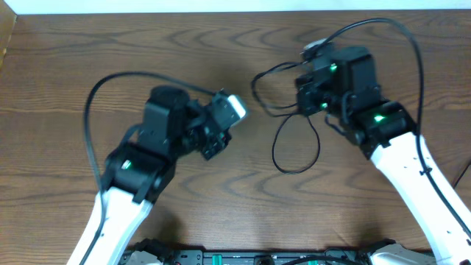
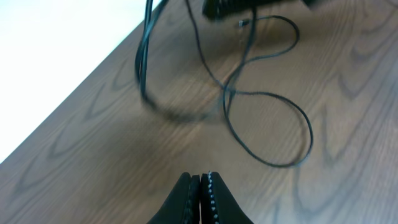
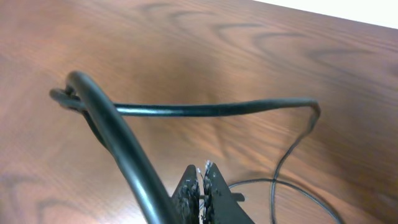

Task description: Untangle cables

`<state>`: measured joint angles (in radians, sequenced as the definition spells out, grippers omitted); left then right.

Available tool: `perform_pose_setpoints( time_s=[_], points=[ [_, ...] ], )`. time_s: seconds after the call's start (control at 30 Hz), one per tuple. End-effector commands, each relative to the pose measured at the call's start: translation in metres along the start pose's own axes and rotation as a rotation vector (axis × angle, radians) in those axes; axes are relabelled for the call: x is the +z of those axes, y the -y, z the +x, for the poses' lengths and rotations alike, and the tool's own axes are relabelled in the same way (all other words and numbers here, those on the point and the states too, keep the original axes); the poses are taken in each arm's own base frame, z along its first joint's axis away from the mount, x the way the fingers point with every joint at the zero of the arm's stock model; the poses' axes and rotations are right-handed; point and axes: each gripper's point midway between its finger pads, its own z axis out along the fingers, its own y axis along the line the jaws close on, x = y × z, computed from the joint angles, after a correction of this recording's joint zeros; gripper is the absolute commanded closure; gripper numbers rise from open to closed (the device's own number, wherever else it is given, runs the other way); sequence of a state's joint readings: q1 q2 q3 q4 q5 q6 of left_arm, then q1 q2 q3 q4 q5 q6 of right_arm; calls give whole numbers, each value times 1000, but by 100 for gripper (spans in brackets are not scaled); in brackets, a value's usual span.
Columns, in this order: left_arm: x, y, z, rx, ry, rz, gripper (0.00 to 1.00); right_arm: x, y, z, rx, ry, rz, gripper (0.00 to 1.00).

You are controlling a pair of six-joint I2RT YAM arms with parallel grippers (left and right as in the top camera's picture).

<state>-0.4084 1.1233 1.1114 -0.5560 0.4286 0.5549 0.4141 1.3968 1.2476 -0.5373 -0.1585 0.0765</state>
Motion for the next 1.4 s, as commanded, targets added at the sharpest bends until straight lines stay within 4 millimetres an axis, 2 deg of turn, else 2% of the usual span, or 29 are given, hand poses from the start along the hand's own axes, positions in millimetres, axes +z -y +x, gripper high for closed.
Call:
perform_pose_setpoints(
  time_s=[0.0,0.17,0.23,0.27,0.33,0.4,0.47,0.6,0.73,0.8,0.93,1.37],
  points=[
    [19,2,-7,7,37,70,92,-1,-17,-2,-87,6,-47,99],
    [31,-2,-14,18,69,81,91,-1,-18,1,-87,-6,-50,99],
    [31,-4,-16,23,78,75,84,-1,-19,2,-87,-13,-53,99],
    [31,-4,-17,26,84,72,75,-1,-19,3,-86,-16,-55,99],
    [30,-5,-19,30,90,68,66,-1,-20,4,-85,-17,-60,99],
    [30,-5,-19,30,92,67,58,-1,-20,4,-85,-17,-61,99],
    [31,-6,-19,30,90,64,55,-1,-23,4,-84,-19,-78,99],
    [35,-7,-15,24,74,64,55,-3,-37,5,-85,-20,-164,99],
    [46,-24,2,11,-8,-16,56,-4,-39,5,-85,-20,-172,99],
    [49,-27,9,4,-36,-32,57,-4,-37,4,-85,-16,-159,99],
    [52,-27,12,0,-48,-30,57,-9,-16,-3,-62,11,-31,99],
    [52,-29,12,2,-51,-41,57,-37,-20,-5,-66,34,-36,99]
  ],
)
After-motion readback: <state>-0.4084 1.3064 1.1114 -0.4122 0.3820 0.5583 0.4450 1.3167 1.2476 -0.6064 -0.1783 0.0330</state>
